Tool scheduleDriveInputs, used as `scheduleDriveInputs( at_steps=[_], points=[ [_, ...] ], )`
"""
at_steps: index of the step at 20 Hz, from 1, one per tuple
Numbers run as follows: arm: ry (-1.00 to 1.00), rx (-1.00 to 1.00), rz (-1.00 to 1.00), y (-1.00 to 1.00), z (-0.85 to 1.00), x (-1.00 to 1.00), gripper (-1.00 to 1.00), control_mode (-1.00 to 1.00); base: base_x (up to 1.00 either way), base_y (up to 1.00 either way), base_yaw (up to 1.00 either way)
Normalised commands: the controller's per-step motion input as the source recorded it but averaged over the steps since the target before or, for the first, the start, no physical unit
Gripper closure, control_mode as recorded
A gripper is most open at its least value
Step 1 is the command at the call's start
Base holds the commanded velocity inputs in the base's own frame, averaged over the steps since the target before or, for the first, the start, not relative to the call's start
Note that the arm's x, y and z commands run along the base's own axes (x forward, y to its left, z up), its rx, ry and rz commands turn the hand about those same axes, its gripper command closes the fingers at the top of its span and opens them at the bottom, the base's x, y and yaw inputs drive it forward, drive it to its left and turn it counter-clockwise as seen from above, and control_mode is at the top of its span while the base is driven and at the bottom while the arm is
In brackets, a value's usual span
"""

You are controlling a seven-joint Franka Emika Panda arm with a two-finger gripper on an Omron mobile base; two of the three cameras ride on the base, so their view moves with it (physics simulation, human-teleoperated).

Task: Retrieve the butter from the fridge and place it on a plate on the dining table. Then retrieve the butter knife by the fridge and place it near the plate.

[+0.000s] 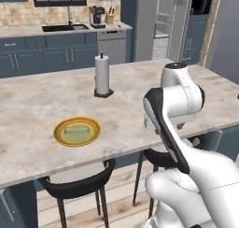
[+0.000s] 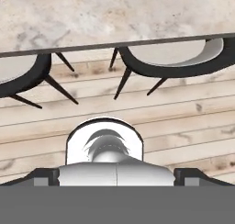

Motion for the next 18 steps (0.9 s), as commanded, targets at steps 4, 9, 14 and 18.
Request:
scheduleDriveInputs(
  at_steps=[4, 9, 14, 18],
  points=[
    [0.0, 0.0, 0.0, 0.0, 0.0, 0.0, -1.0, 1.0, -0.03, -1.0, 0.0],
    [0.0, 0.0, 0.0, 0.0, 0.0, 0.0, -1.0, 1.0, -0.01, -1.0, 0.0],
    [0.0, 0.0, 0.0, 0.0, 0.0, 0.0, -1.0, 1.0, 0.0, -1.0, 0.0],
    [0.0, 0.0, 0.0, 0.0, 0.0, 0.0, -1.0, 1.0, 0.0, -1.0, 0.0]
  ],
)
